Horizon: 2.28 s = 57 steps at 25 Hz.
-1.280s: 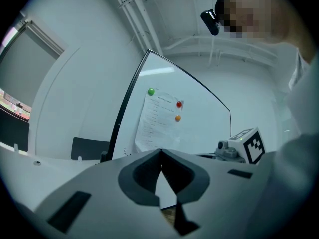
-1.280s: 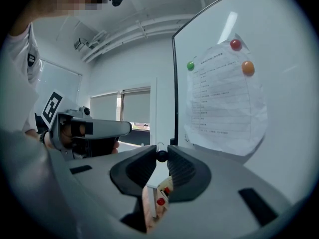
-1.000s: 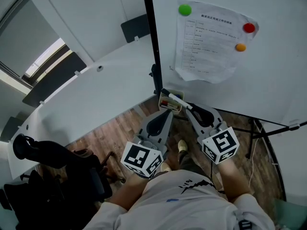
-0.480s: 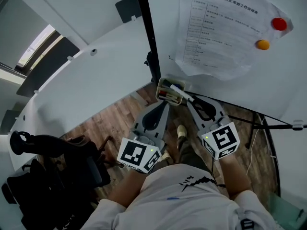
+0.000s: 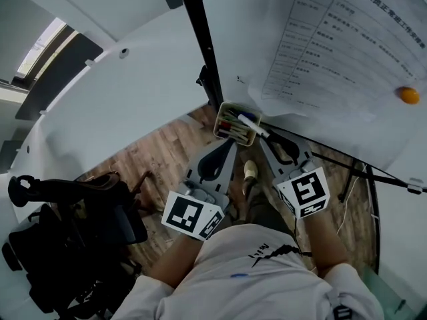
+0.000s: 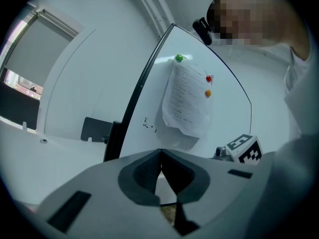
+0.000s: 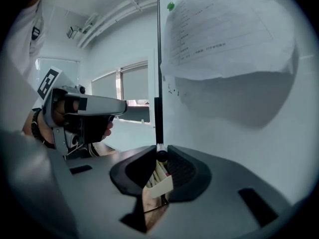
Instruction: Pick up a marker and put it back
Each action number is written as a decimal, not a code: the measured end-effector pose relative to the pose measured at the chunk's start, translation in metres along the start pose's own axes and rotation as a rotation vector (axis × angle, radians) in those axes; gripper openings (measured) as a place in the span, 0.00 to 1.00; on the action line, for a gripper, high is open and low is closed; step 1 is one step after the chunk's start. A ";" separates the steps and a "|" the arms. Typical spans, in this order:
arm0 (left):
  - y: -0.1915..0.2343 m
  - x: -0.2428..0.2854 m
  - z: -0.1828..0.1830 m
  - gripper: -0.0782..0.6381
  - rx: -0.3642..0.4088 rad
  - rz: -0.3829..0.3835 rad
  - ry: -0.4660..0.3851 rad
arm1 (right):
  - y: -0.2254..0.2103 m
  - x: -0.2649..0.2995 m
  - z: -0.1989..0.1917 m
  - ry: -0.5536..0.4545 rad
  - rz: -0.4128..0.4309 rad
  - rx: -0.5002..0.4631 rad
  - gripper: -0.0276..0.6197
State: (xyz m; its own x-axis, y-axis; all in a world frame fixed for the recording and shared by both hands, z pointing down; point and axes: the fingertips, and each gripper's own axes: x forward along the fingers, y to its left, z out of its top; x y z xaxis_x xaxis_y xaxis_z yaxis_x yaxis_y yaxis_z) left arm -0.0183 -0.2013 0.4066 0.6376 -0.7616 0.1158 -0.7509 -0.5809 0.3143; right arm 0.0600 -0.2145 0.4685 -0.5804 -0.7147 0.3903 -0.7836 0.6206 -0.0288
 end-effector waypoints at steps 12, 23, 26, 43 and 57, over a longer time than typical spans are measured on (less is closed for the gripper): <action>0.026 0.009 -0.017 0.12 -0.043 0.088 0.018 | -0.003 0.049 -0.034 0.095 0.088 -0.025 0.16; 0.031 0.007 -0.020 0.12 -0.061 0.116 0.021 | -0.002 0.065 -0.057 0.138 0.128 -0.018 0.16; 0.031 0.007 -0.021 0.12 -0.061 0.114 0.023 | -0.002 0.067 -0.060 0.148 0.131 -0.013 0.16; 0.011 -0.005 -0.018 0.12 -0.032 0.045 0.041 | -0.004 0.038 -0.045 0.118 -0.007 -0.048 0.21; -0.018 -0.044 0.014 0.12 0.047 -0.017 0.010 | 0.064 -0.017 0.063 -0.160 0.024 -0.020 0.08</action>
State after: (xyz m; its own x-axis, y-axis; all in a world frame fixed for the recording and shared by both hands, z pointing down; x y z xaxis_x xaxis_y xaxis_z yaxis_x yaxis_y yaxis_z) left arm -0.0356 -0.1615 0.3830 0.6522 -0.7485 0.1203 -0.7467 -0.6069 0.2721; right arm 0.0058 -0.1835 0.4023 -0.6283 -0.7406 0.2383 -0.7652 0.6436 -0.0172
